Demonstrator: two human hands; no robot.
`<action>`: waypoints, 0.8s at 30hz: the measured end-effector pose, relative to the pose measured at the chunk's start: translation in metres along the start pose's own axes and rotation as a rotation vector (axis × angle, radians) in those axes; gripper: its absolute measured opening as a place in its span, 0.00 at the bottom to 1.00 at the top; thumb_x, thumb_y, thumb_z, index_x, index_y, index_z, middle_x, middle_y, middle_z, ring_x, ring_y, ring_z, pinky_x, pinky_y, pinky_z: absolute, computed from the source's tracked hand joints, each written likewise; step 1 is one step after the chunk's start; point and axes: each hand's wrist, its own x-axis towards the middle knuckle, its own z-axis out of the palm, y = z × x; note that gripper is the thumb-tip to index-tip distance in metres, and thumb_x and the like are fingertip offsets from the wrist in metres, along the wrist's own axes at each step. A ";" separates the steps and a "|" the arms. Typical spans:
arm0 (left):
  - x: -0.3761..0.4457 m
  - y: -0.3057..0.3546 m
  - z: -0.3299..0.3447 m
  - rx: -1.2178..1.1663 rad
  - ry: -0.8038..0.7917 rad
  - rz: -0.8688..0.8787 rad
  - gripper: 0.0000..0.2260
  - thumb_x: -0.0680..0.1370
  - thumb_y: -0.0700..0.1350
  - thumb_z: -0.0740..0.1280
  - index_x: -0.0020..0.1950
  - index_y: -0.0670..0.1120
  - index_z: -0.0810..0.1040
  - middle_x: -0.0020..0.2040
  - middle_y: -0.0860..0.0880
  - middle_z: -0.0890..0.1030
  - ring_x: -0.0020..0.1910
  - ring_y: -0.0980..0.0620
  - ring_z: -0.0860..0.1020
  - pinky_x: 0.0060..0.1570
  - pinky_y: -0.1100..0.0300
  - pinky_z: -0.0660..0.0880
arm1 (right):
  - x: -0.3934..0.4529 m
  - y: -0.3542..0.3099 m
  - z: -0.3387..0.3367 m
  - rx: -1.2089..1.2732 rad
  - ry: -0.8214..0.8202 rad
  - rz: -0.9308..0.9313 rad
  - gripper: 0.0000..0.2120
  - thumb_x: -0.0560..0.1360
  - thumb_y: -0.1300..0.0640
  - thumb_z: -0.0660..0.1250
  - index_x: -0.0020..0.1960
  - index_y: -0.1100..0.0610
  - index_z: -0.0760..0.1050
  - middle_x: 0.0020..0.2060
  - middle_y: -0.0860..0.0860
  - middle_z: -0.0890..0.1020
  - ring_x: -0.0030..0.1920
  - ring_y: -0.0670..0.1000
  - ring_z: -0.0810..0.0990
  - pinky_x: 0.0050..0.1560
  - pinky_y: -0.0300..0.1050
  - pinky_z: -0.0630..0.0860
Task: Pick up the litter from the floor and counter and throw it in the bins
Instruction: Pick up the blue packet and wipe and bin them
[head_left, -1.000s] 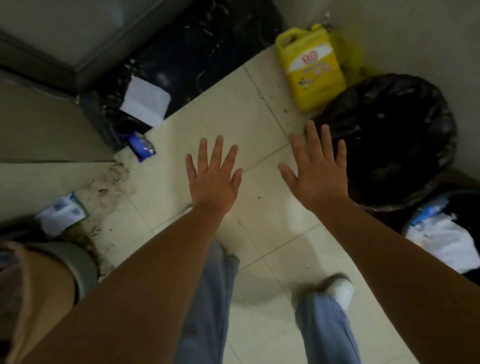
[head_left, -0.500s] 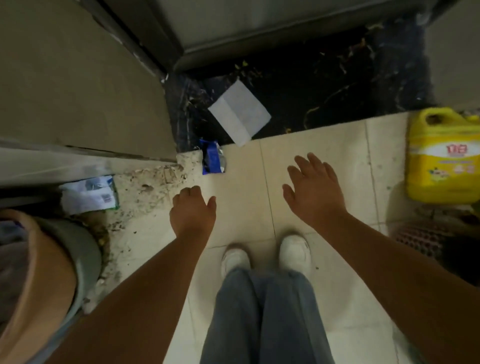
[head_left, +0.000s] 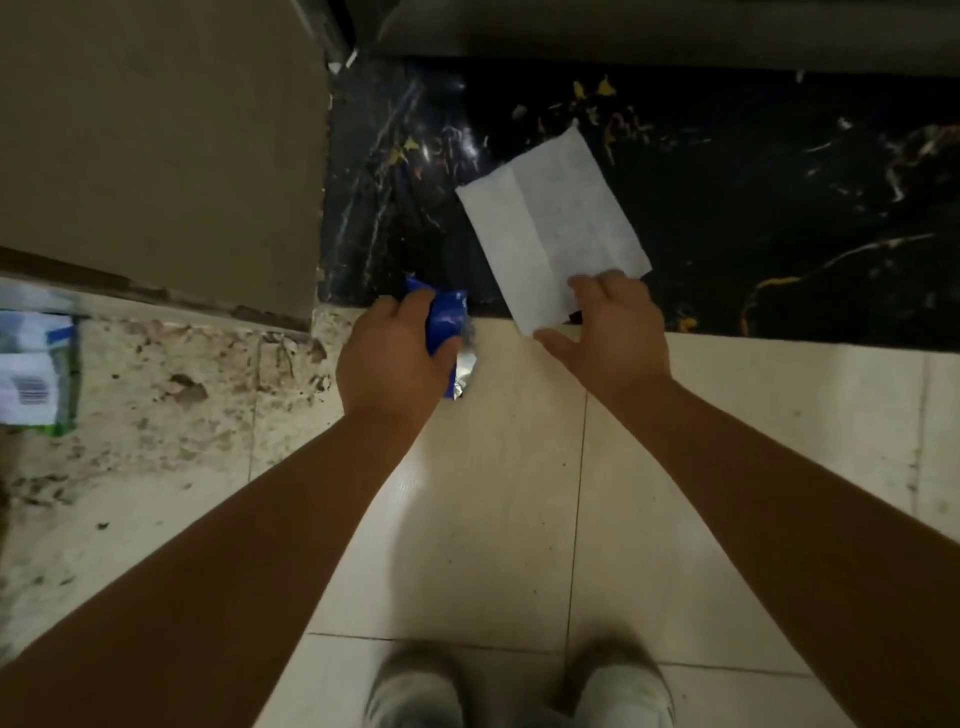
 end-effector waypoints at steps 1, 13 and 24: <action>0.002 -0.002 0.001 -0.001 0.010 -0.004 0.20 0.75 0.47 0.67 0.65 0.44 0.71 0.56 0.38 0.77 0.54 0.40 0.76 0.50 0.50 0.74 | 0.007 -0.002 0.004 -0.028 0.004 -0.018 0.26 0.71 0.47 0.67 0.63 0.60 0.66 0.60 0.61 0.72 0.60 0.61 0.68 0.59 0.55 0.67; 0.008 -0.002 -0.009 -0.061 0.030 -0.034 0.13 0.78 0.42 0.62 0.62 0.42 0.75 0.55 0.39 0.81 0.54 0.42 0.78 0.51 0.52 0.73 | 0.028 -0.005 0.009 -0.012 0.102 -0.093 0.09 0.76 0.57 0.60 0.48 0.61 0.76 0.48 0.59 0.78 0.53 0.59 0.72 0.57 0.53 0.62; -0.083 0.095 -0.133 0.151 -0.073 0.167 0.14 0.80 0.42 0.59 0.65 0.43 0.72 0.58 0.38 0.79 0.54 0.40 0.77 0.50 0.50 0.75 | -0.126 -0.003 -0.134 0.245 0.206 0.130 0.08 0.75 0.59 0.62 0.47 0.62 0.77 0.48 0.61 0.80 0.52 0.60 0.74 0.51 0.50 0.65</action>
